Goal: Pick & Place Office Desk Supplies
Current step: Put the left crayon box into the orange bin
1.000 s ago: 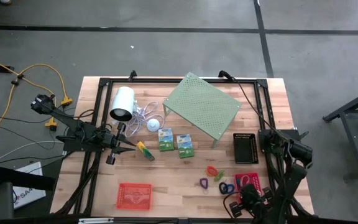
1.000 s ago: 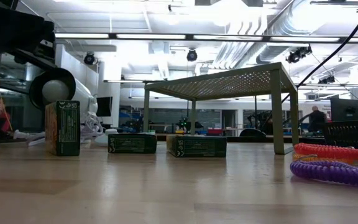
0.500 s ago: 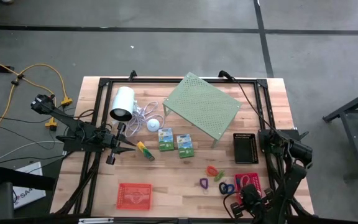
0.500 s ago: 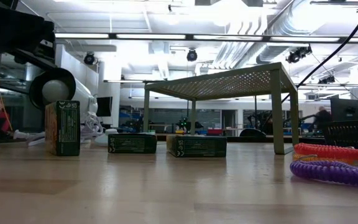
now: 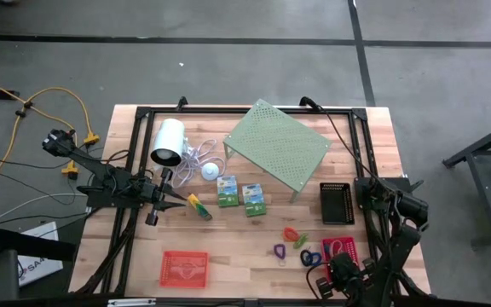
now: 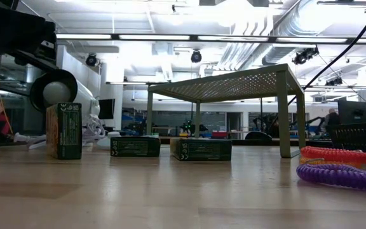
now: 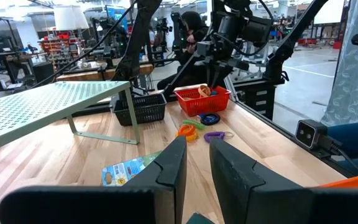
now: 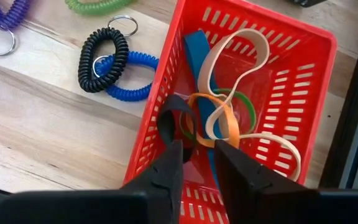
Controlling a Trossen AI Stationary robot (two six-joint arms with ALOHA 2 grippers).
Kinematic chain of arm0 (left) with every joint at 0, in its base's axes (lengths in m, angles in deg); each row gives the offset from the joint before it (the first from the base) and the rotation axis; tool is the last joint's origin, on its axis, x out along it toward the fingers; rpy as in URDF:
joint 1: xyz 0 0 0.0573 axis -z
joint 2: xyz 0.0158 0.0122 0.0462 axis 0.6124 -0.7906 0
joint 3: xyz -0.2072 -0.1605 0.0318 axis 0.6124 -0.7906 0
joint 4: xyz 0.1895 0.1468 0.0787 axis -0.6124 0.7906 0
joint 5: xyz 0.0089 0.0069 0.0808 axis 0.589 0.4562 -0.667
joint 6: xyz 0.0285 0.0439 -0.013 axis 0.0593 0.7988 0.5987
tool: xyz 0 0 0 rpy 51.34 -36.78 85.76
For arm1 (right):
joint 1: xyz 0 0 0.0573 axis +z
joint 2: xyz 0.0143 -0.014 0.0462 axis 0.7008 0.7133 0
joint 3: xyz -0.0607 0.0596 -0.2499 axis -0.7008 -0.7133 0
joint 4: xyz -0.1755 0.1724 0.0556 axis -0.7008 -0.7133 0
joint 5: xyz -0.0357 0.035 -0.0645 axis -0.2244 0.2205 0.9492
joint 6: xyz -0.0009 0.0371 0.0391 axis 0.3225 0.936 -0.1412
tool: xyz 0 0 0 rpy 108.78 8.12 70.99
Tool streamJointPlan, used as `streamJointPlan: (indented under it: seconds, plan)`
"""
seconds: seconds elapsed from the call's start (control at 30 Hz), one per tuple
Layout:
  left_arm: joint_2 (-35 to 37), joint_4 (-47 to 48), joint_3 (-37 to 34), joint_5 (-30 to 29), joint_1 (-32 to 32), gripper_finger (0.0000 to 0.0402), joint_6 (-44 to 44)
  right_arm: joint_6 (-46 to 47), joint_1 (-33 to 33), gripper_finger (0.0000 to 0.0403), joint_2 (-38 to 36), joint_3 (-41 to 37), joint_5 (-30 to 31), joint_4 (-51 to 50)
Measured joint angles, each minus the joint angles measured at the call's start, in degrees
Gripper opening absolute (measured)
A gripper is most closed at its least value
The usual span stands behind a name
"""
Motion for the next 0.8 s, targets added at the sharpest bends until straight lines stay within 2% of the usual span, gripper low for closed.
streamJointPlan:
  seconds: [0.63, 0.8]
  plan:
    - [0.0, 0.0, 0.0, 0.02, 0.0, 0.0065, 0.0, -0.29, -0.26, 0.0086, 0.0, 0.0, 0.76, 1.18]
    - [0.0, 0.0, 0.0, 0.01, 0.01, 0.0065, 0.0, -1.04, -0.31, 0.0086, 0.0, 0.0, 3.64, 2.38]
